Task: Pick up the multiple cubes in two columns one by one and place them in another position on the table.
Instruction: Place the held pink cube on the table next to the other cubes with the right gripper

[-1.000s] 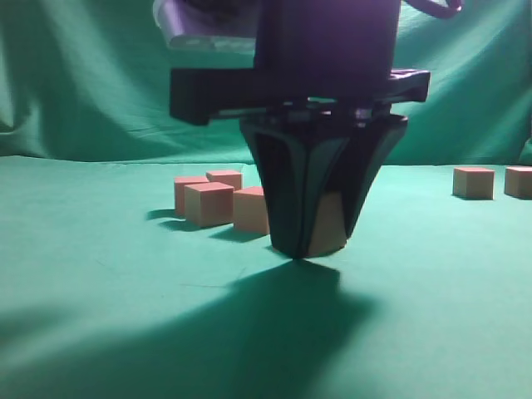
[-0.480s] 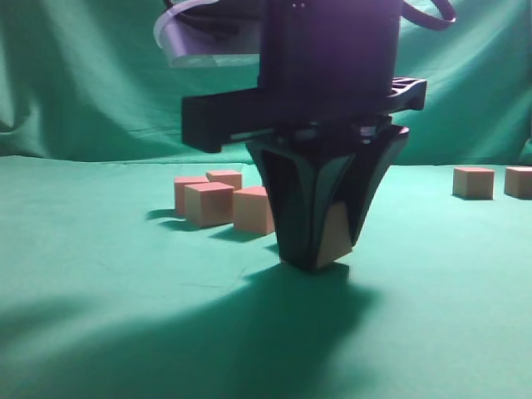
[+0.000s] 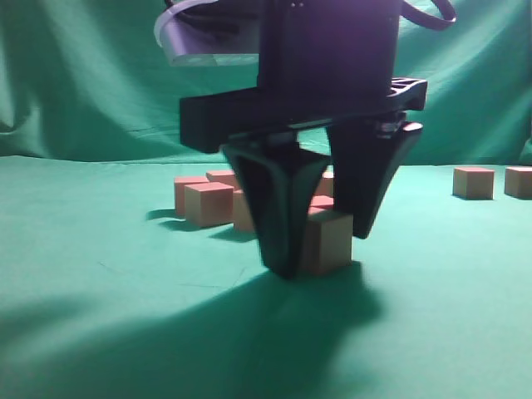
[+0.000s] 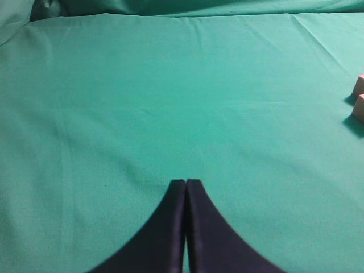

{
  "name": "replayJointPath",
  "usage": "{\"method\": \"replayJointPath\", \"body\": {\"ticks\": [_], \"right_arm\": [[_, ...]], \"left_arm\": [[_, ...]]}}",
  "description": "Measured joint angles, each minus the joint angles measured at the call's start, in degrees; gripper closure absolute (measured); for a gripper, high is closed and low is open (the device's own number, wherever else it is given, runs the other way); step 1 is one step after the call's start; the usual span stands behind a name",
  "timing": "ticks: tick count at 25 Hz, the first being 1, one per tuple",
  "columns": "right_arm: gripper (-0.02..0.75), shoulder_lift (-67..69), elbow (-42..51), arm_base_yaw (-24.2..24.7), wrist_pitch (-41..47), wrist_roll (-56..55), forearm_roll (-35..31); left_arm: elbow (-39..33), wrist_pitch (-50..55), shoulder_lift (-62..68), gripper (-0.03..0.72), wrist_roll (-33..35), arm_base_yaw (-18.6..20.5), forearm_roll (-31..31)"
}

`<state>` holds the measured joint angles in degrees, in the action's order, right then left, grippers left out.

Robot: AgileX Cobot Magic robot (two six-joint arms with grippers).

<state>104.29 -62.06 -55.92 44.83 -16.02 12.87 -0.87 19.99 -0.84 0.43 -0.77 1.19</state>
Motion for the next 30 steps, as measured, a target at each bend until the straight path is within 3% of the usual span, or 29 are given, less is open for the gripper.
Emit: {"method": "replayJointPath", "body": {"ticks": [2, 5, 12, 13, 18, 21, 27, 30], "right_arm": [[0.194, 0.0, 0.0, 0.0, 0.0, -0.7, 0.0], [0.092, 0.0, 0.0, 0.0, 0.1, -1.0, 0.0], [0.108, -0.8, -2.5, 0.0, 7.5, -1.2, 0.0], [0.162, -1.8, -3.1, 0.0, 8.9, -1.2, 0.0], [0.162, -8.5, -6.4, 0.0, 14.6, -1.4, 1.9], [0.162, -10.8, -8.0, 0.0, 19.3, -3.9, 6.9], [0.162, -12.9, -9.5, 1.2, 24.5, -15.6, 25.5], [0.162, -13.6, -9.6, 5.6, 24.5, -18.0, 27.1]], "left_arm": [[0.0, 0.0, 0.0, 0.688, 0.0, 0.0, 0.0], [0.0, 0.0, 0.0, 0.688, 0.0, 0.0, 0.0], [0.0, 0.0, 0.0, 0.688, 0.0, 0.0, 0.0], [0.0, 0.0, 0.0, 0.688, 0.0, 0.0, 0.0], [0.0, 0.0, 0.0, 0.688, 0.0, 0.0, 0.0], [0.0, 0.0, 0.0, 0.688, 0.0, 0.0, 0.0], [0.0, 0.0, 0.0, 0.688, 0.0, 0.0, 0.0], [0.0, 0.0, 0.0, 0.688, 0.0, 0.0, 0.0]]}}
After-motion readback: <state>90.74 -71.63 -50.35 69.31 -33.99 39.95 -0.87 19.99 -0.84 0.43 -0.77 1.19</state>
